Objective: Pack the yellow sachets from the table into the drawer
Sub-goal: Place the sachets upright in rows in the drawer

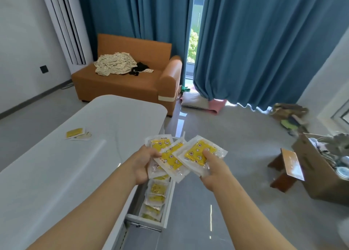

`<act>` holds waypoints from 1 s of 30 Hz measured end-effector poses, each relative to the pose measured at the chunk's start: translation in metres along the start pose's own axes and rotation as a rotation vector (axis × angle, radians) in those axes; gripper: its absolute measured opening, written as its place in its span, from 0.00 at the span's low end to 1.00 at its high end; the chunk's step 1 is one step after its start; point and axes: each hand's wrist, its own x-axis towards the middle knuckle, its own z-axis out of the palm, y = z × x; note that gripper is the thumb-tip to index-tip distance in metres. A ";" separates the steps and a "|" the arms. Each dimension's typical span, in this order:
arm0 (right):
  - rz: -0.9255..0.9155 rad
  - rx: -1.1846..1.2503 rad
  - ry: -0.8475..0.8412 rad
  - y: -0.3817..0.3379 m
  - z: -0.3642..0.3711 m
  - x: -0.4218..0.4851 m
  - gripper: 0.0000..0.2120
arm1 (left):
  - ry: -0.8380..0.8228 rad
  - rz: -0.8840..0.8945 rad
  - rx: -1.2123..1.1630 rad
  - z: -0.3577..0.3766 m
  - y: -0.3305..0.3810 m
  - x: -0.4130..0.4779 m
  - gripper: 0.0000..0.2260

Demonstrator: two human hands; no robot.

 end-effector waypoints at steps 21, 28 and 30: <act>0.264 -0.534 -0.167 -0.019 0.149 0.332 0.11 | 0.461 -0.128 -0.164 -0.059 0.030 0.297 0.12; 0.361 -0.941 -0.440 0.020 0.183 0.414 0.13 | 0.834 -0.200 -0.299 -0.066 -0.020 0.324 0.17; 0.354 -1.059 -0.531 0.038 0.189 0.424 0.16 | 0.898 -0.231 -0.332 -0.070 -0.044 0.327 0.19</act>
